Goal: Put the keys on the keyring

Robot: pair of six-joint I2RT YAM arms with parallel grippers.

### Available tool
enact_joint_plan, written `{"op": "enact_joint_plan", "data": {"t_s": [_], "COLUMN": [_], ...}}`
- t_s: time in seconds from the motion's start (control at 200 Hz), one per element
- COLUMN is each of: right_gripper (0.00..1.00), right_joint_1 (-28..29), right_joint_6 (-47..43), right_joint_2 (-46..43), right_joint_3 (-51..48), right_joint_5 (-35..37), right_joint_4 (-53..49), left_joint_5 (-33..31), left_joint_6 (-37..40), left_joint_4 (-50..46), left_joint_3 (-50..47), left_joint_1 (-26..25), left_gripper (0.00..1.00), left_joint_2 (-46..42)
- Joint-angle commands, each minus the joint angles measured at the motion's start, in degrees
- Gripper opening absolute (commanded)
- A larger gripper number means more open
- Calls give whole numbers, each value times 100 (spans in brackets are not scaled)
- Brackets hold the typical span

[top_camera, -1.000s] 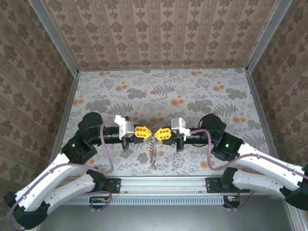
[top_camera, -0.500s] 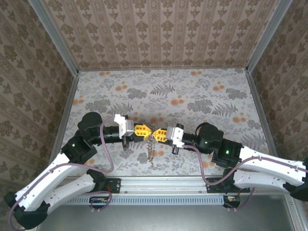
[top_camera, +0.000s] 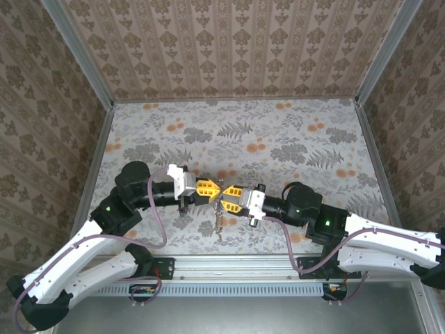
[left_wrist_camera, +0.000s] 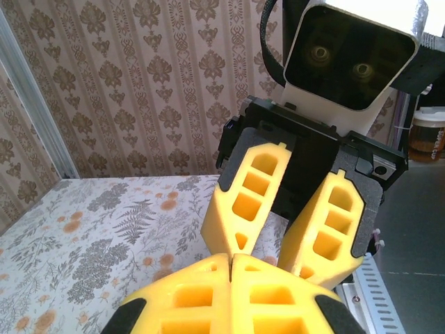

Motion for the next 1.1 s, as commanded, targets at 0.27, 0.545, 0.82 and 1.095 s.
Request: {"op": "enact_joint_plan", "data": {"t_s": [0.27, 0.545, 0.82, 1.095], "right_gripper": [30, 30, 29, 32], "right_joint_1": [18, -586, -938, -939], "right_joint_6": [394, 1066, 1318, 1414], "right_joint_2": [-703, -638, -347, -355], "right_joint_3": [-260, 6, 176, 223], "right_joint_5": [21, -605, -1892, -2151], "right_joint_4": [-353, -319, 89, 358], "left_joint_5": [-82, 126, 211, 328], "left_joint_6": [-30, -199, -327, -371], "left_joint_4": [493, 784, 1031, 1128], "left_joint_3": [170, 92, -44, -133], "left_joint_1": [-27, -42, -44, -55], "left_gripper": [0, 0, 0, 0], "left_joint_2": [-57, -62, -150, -170]}}
